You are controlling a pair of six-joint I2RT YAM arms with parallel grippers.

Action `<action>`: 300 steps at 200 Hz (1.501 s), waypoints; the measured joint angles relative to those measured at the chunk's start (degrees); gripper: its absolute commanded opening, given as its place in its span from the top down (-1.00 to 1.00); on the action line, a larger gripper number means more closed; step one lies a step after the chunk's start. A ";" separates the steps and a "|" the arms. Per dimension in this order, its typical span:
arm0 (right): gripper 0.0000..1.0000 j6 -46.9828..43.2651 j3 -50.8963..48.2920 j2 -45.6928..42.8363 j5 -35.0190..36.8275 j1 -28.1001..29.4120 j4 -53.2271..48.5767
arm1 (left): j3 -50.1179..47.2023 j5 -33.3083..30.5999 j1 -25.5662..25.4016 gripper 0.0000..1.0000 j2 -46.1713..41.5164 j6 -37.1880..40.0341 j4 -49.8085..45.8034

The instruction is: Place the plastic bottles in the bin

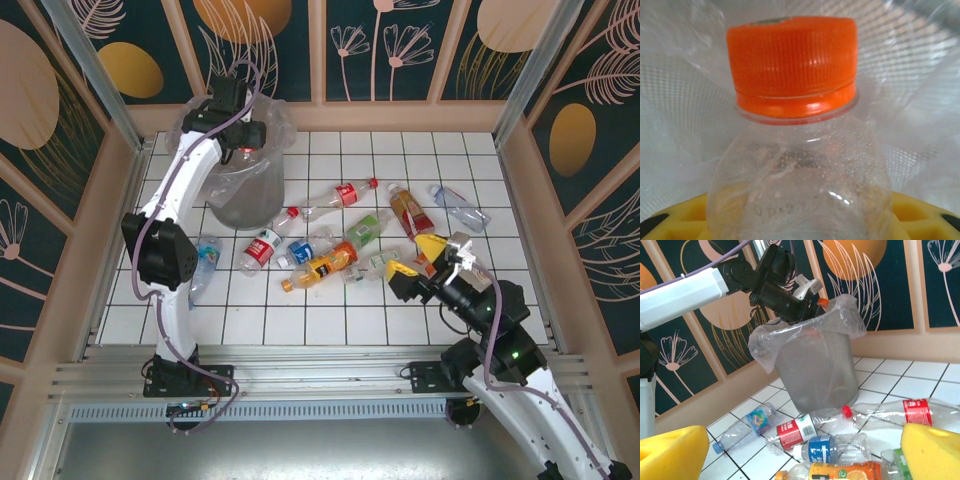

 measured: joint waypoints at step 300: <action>-0.98 13.73 7.26 4.98 25.18 0.00 -10.34 | -3.69 0.02 0.68 -0.77 3.08 -4.61 -7.43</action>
